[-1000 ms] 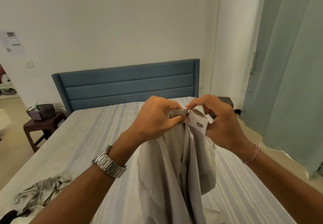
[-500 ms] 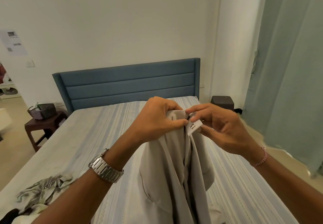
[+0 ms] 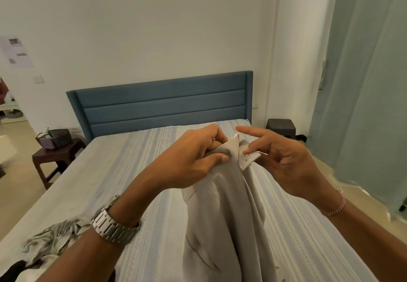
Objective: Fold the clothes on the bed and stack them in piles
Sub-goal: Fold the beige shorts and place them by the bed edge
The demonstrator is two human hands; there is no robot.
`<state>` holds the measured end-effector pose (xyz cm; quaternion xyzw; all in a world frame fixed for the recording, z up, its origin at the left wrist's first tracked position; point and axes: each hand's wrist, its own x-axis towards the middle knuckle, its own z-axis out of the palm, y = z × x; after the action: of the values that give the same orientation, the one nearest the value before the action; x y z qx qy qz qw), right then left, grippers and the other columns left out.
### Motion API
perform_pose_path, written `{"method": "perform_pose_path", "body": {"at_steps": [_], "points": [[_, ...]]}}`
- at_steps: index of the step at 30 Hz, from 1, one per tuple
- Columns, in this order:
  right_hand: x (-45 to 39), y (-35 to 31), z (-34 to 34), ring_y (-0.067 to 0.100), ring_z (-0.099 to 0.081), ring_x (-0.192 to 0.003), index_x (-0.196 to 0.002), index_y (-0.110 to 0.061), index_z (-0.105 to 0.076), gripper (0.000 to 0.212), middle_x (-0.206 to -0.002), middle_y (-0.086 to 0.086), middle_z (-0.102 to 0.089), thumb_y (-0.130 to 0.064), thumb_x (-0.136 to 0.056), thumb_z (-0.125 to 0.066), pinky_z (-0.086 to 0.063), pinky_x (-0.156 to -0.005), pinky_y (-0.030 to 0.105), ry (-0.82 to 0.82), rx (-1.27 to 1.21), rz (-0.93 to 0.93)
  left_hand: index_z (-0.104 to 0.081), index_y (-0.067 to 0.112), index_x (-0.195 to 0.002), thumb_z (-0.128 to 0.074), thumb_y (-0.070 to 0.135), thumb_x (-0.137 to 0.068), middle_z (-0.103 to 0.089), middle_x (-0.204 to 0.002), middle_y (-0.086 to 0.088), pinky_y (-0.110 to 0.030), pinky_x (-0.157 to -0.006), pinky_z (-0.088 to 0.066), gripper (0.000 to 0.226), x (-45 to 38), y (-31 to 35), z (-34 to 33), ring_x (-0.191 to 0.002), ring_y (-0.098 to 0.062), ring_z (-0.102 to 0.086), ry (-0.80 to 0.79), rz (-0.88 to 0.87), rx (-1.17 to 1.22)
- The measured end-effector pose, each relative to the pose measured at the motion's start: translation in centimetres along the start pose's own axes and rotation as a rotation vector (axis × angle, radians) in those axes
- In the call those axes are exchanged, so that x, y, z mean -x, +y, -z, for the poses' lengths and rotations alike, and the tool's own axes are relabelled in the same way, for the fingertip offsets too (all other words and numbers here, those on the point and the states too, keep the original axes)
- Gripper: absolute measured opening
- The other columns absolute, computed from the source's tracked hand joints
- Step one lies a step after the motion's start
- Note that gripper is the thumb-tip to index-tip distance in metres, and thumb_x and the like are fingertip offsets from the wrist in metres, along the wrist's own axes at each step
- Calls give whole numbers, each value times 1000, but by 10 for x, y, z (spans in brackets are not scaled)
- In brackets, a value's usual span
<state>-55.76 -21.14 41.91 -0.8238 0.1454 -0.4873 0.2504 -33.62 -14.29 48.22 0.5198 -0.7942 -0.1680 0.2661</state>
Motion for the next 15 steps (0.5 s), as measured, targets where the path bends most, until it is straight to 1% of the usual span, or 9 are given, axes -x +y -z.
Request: {"method": "perform_pose_path", "body": {"at_steps": [2,5,7,8,10,13,15], "points": [[-1,0,1,17,-61,-125,-111,-31,-65,17,-133,-7,-61,-28,-96,-61,-55,-99,28,26,99,50,-60,35,-111,-66,36,-94,-65,-103,18,-22,-83,-59,18,0,0,-1,-90,-9,-67,61,9,-1],[-1,-1,2,17,-63,-114,-114,-26,-63,18,-120,-7,-61,-26,-97,-59,-55,-95,23,36,139,83,-74,32,-106,-71,39,-88,-72,-96,16,-20,-80,-60,20,0,-1,0,-84,-4,-70,164,27,50],[-1,-3,2,16,-64,-111,-114,-24,-64,17,-116,-8,-62,-25,-98,-58,-54,-94,22,32,156,95,-74,32,-99,-74,41,-85,-71,-89,20,-14,-75,-58,16,1,1,-2,-80,-1,-70,241,55,73],[-1,-4,2,15,-64,-111,-113,-23,-65,16,-115,-7,-63,-23,-98,-58,-54,-94,21,33,175,105,-72,33,-95,-76,40,-84,-69,-86,20,-12,-72,-58,14,1,2,-4,-77,-2,-69,287,75,68],[-1,-5,1,13,-65,-109,-113,-18,-66,16,-113,-3,-65,-21,-99,-58,-54,-93,21,37,225,132,-69,30,-91,-78,37,-85,-67,-83,18,-13,-69,-57,12,1,6,-10,-74,-4,-68,393,103,24],[0,-8,-6,17,-67,-105,-111,-10,-70,21,-113,3,-67,-22,-100,-58,-57,-89,25,26,321,162,-74,22,-88,-77,29,-89,-68,-79,12,-15,-74,-54,8,2,13,-19,-71,-3,-64,520,42,-89],[0,-10,-8,16,-66,-101,-111,-8,-71,24,-111,6,-67,-23,-100,-57,-56,-88,22,23,384,182,-77,17,-92,-75,28,-90,-67,-80,10,-6,-77,-49,11,2,17,-22,-68,-2,-61,509,7,-109]]}}
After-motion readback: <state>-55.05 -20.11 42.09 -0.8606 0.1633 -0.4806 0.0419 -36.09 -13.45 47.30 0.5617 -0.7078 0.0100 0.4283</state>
